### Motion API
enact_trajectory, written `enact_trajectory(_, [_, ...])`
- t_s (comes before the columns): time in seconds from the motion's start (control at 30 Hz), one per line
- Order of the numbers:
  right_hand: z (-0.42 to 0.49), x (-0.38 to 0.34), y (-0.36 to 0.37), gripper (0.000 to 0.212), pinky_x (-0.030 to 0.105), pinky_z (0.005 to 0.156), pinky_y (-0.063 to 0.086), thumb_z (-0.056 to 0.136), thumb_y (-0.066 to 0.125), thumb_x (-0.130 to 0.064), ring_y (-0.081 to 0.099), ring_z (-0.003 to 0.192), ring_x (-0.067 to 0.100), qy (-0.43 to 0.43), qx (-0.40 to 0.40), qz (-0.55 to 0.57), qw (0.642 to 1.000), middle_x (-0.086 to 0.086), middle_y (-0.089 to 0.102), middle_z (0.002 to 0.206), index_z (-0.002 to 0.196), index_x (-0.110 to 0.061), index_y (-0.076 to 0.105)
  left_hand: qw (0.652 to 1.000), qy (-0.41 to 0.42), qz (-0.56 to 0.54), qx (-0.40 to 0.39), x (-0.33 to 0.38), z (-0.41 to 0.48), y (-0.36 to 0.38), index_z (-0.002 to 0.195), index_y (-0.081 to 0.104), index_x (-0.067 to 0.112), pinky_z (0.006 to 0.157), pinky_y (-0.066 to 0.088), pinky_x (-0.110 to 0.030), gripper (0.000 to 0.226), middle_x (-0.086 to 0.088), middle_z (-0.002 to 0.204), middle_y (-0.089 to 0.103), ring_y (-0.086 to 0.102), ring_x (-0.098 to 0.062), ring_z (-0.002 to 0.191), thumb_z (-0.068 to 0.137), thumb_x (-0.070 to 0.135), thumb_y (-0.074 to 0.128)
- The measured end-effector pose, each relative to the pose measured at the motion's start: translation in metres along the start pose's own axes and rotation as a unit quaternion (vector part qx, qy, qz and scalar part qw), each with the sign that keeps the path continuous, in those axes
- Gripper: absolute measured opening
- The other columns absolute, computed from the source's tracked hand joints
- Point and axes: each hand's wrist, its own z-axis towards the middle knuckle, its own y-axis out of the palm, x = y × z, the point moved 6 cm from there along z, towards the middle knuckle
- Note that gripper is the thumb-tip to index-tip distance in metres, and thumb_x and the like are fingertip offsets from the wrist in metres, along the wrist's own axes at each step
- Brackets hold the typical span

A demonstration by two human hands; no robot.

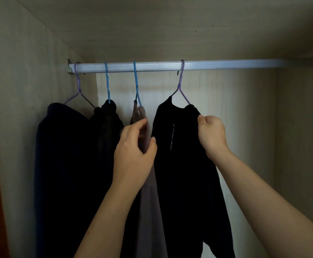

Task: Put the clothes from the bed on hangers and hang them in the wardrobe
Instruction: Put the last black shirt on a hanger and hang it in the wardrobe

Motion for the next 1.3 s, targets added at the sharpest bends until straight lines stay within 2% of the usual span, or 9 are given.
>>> enact_trajectory(0.1, [-0.002,0.000,-0.005,0.042,0.030,0.046,0.023,0.097,0.034,-0.021,0.031,0.049,0.016,-0.016,0.004,-0.061,0.998,0.001,0.033,0.055,0.056,-0.012,0.028,1.000,0.000,-0.001,-0.001,-0.002,-0.002,0.003,0.127,0.050,0.020,0.080,0.038,0.002,0.044,0.014,0.112,0.047,0.051,0.000,0.099,0.084,0.016,0.059])
enact_trajectory(0.27, [-0.007,-0.008,-0.014,0.029,0.034,0.049,0.019,0.097,0.033,-0.022,0.036,0.054,0.012,-0.051,0.011,-0.114,0.992,-0.002,0.040,0.060,0.076,-0.004,0.044,1.000,-0.004,-0.015,-0.012,-0.001,-0.005,0.006,0.131,0.046,0.019,0.094,0.044,-0.022,0.046,0.009,0.118,0.049,0.051,-0.006,0.108,0.086,0.014,0.057])
enact_trajectory(0.37, [-0.009,-0.018,-0.008,0.033,0.029,0.052,0.015,0.097,0.033,-0.021,0.037,0.055,0.017,-0.054,0.011,-0.093,0.994,-0.001,0.039,0.059,0.068,-0.006,0.040,1.000,0.000,-0.012,-0.006,0.001,-0.005,0.008,0.131,0.046,0.018,0.097,0.043,-0.025,0.047,0.002,0.125,0.051,0.052,-0.011,0.113,0.086,0.012,0.056])
enact_trajectory(0.43, [-0.013,-0.025,-0.002,0.039,0.033,0.049,0.017,0.097,0.032,-0.021,0.034,0.052,0.012,-0.054,0.005,-0.090,0.994,-0.002,0.037,0.058,0.059,-0.012,0.031,1.000,0.004,-0.008,-0.001,0.002,-0.006,0.008,0.132,0.045,0.017,0.097,0.042,-0.023,0.047,0.000,0.127,0.051,0.052,-0.012,0.113,0.087,0.012,0.055])
enact_trajectory(0.57, [-0.021,-0.036,0.009,0.042,0.020,0.039,0.021,0.097,0.031,-0.019,0.029,0.049,0.010,-0.053,-0.003,-0.082,0.995,-0.003,0.031,0.056,0.056,-0.015,0.023,1.000,0.007,-0.005,0.003,0.001,-0.007,0.003,0.134,0.044,0.017,0.094,0.041,-0.019,0.047,0.001,0.126,0.051,0.050,-0.008,0.112,0.088,0.011,0.053])
enact_trajectory(0.87, [-0.028,-0.030,0.016,0.031,0.007,0.038,0.033,0.097,0.033,-0.019,0.036,0.051,0.009,-0.054,-0.039,-0.063,0.996,-0.004,0.038,0.061,0.067,-0.012,0.035,1.000,-0.009,-0.005,-0.011,-0.007,-0.013,-0.007,0.137,0.039,0.020,0.083,0.032,0.006,0.050,0.017,0.117,0.043,0.044,0.002,0.108,0.089,0.012,0.052])
enact_trajectory(1.03, [-0.045,-0.017,-0.002,0.019,-0.001,0.045,0.034,0.097,0.039,-0.024,0.041,0.057,0.001,-0.073,-0.034,-0.055,0.995,-0.012,0.042,0.067,0.106,-0.010,0.048,0.998,-0.004,0.052,-0.018,-0.008,-0.025,-0.009,0.138,0.038,0.018,0.088,0.034,-0.002,0.052,0.003,0.129,0.048,0.045,-0.006,0.114,0.088,0.011,0.053])
enact_trajectory(1.17, [-0.074,0.007,-0.025,0.012,0.006,0.051,0.035,0.092,0.050,-0.029,0.044,0.061,-0.001,-0.082,-0.036,-0.090,0.992,-0.012,0.046,0.072,0.097,-0.020,0.046,0.954,0.147,0.239,0.106,0.022,-0.047,-0.013,0.129,0.047,0.005,0.091,0.039,-0.035,0.051,-0.021,0.125,0.054,0.044,-0.030,0.113,0.080,0.006,0.059])
enact_trajectory(1.3, [-0.115,0.062,-0.060,0.014,0.004,0.060,0.038,0.086,0.059,-0.029,0.052,0.071,0.002,-0.024,-0.060,-0.096,0.993,-0.008,0.054,0.081,0.094,-0.022,0.049,0.951,0.219,0.193,0.097,0.049,-0.077,0.013,0.128,0.047,0.006,0.094,0.036,-0.036,0.044,-0.021,0.127,0.054,0.043,-0.029,0.116,0.085,0.011,0.056])
